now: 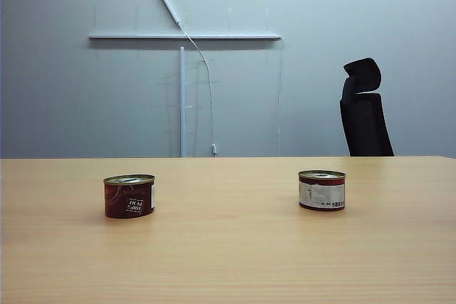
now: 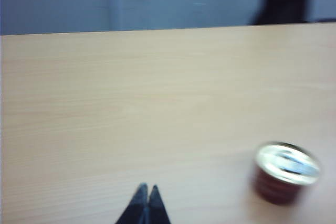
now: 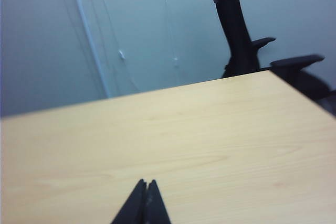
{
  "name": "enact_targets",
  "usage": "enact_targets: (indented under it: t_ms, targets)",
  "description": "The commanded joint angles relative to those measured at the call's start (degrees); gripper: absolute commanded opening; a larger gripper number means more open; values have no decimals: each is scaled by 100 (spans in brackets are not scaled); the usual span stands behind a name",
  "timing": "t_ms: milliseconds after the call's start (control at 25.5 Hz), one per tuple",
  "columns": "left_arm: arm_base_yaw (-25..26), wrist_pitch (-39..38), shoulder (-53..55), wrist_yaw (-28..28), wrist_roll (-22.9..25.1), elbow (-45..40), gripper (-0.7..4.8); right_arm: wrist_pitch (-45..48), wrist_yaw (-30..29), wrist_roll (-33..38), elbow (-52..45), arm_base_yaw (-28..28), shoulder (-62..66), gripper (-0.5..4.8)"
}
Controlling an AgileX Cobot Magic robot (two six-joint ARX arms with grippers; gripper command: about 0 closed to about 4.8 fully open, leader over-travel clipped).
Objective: Stack a can of tomatoes on the right onto the can of tomatoes on the left.
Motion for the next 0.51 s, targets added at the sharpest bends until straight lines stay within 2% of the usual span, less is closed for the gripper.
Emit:
enact_targets:
  t_ms: [39,274,353,509]
  targets:
    - [-815,39,212,17,0,20,-4,122,-142,568,-22,11,-4,-1]
    - [-2317,37,706,20,0,20,-4,28,-901,632,-11,79,0,0]
    - [-2778,37,839,22,0,20,-4,-61,-911,839,-7,140,0,0]
    - [-3530,37,1029,33,0,20,-4,-319,-1198,859,48,555,9,0]
